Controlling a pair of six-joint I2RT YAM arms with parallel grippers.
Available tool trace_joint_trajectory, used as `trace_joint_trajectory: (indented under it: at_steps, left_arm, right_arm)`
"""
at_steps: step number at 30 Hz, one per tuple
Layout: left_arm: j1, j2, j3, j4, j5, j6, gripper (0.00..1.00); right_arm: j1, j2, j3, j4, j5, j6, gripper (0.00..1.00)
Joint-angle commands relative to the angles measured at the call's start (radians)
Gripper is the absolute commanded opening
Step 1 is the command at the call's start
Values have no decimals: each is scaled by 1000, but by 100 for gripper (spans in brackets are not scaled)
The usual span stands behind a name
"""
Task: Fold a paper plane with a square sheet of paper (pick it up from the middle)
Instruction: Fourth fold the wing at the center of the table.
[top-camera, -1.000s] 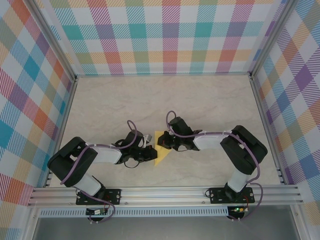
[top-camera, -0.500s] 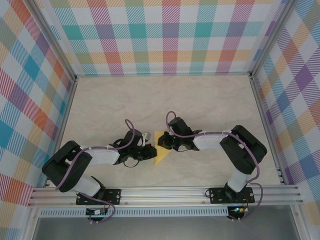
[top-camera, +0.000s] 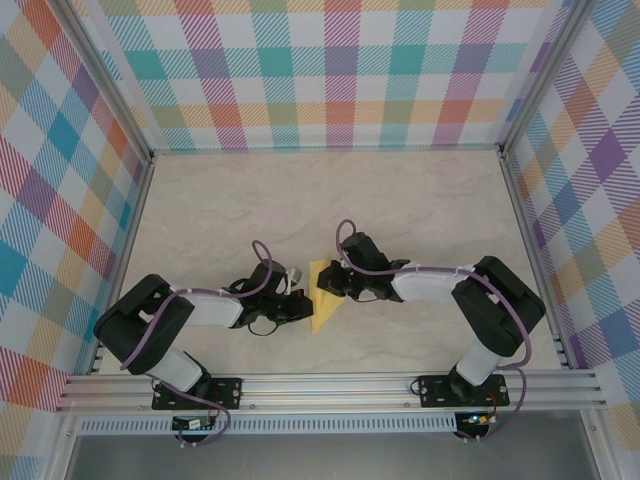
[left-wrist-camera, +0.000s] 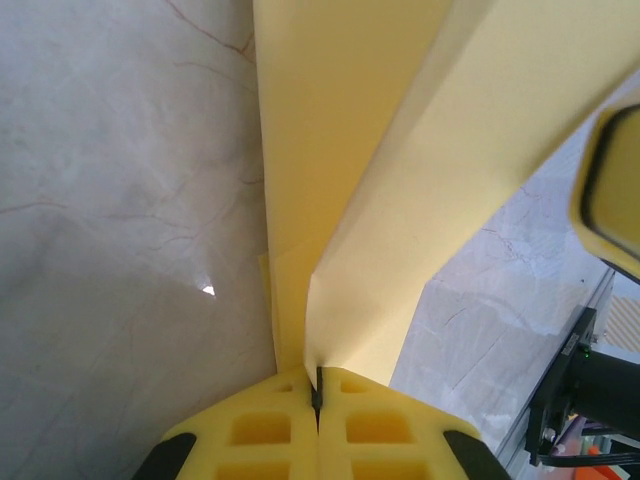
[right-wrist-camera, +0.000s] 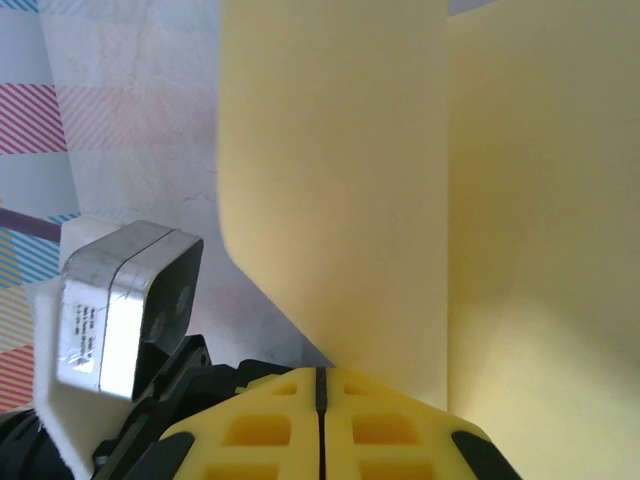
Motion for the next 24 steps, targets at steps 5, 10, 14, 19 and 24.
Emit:
trace_joint_trajectory:
  at_steps: [5,10,14,19,24]
  left_arm:
    - [21,15,-19,20,22,10,0]
    - [20,6,-10,-1,21,23,0]
    - [20,7,-10,-7,22,31,0]
    - [22,4,-9,-10,21,34,0]
    - [22,0,-11,-16,21,35,0]
  right_arm:
    - [9,1,-21,31,-29,2,8]
    - [13,2,-19,68,-68,3,8]
    - [14,36,14,60,-94,-6,10]
    - [14,81,56,17,-65,-14,11]
    - [3,110,54,19,-30,-9,10]
